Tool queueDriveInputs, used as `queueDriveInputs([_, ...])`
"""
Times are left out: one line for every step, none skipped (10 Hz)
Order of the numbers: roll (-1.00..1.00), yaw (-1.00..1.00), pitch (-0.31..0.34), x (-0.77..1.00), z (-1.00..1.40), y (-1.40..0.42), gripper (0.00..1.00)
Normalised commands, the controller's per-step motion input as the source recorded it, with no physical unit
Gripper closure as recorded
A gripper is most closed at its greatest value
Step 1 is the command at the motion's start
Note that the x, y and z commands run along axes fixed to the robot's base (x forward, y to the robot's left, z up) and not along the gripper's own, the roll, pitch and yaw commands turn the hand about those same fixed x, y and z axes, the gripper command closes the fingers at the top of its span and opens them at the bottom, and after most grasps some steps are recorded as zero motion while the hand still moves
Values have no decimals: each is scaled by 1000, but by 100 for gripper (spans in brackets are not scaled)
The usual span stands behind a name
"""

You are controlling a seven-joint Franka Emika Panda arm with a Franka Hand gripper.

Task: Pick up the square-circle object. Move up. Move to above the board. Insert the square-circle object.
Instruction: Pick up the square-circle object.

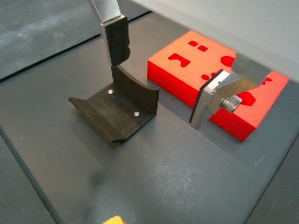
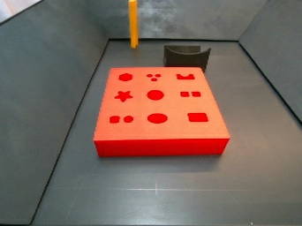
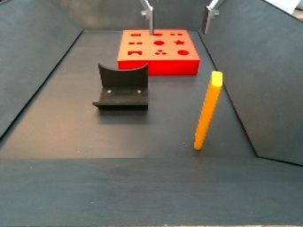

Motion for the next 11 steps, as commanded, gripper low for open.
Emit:
queueDriveInputs([0, -131, 0, -254, 0, 0, 0])
queueDriveInputs([0, -443, -36, -786, -23, 297, 0])
queueDriveInputs([0, -554, -19, -689, -20, 223, 0])
queueDriveInputs([0, -566, -14, -671, -14, 223, 0])
queueDriveInputs([0, -429, 0, -480, 0, 426, 0])
queueDriveInputs([-54, -354, -6, -111, -9, 537, 0])
queueDriveInputs([-21, -314, 0, -83, -69, 614, 0])
queueDriveInputs([-47, -271, 0, -51, -71, 651, 0])
queueDriveInputs([-100, -223, 0, 123, -143, 694, 0])
queueDriveInputs([-144, -171, -10, 223, -254, 551, 0])
queueDriveInputs([-144, -100, -29, 146, -277, 389, 0])
